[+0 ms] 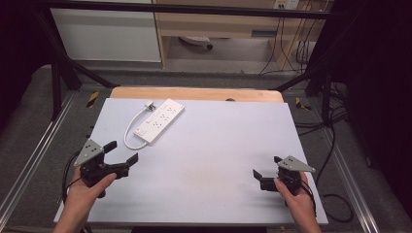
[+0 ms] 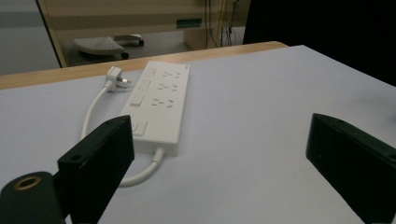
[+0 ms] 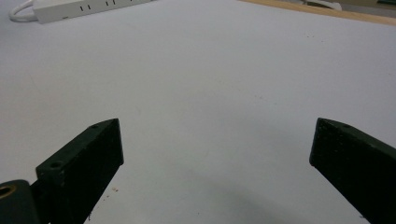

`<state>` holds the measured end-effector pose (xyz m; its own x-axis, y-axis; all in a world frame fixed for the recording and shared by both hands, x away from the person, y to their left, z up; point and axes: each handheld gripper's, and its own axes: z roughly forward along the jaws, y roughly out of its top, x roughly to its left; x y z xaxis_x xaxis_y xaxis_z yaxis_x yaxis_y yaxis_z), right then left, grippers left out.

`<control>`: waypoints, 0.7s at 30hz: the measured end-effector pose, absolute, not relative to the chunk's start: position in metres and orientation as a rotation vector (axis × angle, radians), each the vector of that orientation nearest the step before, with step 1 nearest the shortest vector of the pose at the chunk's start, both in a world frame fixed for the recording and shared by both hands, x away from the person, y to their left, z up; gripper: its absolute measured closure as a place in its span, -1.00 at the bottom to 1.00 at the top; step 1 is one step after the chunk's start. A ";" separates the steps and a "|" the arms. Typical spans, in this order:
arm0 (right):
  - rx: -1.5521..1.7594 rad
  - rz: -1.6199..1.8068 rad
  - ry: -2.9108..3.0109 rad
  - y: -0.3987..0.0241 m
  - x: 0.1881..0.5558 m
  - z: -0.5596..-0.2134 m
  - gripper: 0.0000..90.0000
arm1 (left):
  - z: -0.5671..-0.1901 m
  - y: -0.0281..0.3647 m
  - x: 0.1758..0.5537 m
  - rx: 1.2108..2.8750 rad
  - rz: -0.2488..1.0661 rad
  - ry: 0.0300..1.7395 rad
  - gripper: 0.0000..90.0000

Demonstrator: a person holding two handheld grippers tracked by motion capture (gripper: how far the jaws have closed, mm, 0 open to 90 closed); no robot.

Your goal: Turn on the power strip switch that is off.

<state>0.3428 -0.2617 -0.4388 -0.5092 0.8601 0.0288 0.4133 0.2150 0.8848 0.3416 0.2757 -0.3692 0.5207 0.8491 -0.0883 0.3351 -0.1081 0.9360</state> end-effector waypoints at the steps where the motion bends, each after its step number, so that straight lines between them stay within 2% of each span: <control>1: 1.172 1.244 2.021 -0.261 0.342 -0.439 -0.93 | -0.369 0.275 0.344 1.689 0.597 1.012 -0.82; 21: 1.177 1.247 2.020 -0.263 0.342 -0.438 -0.93 | -0.359 0.276 0.372 1.700 0.613 1.039 -0.82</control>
<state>0.3418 -0.2627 -0.4380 -0.5102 0.8594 0.0332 0.4149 0.2122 0.8848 0.3717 0.2761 -0.3591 0.5001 0.8626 -0.0765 0.3503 -0.1207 0.9288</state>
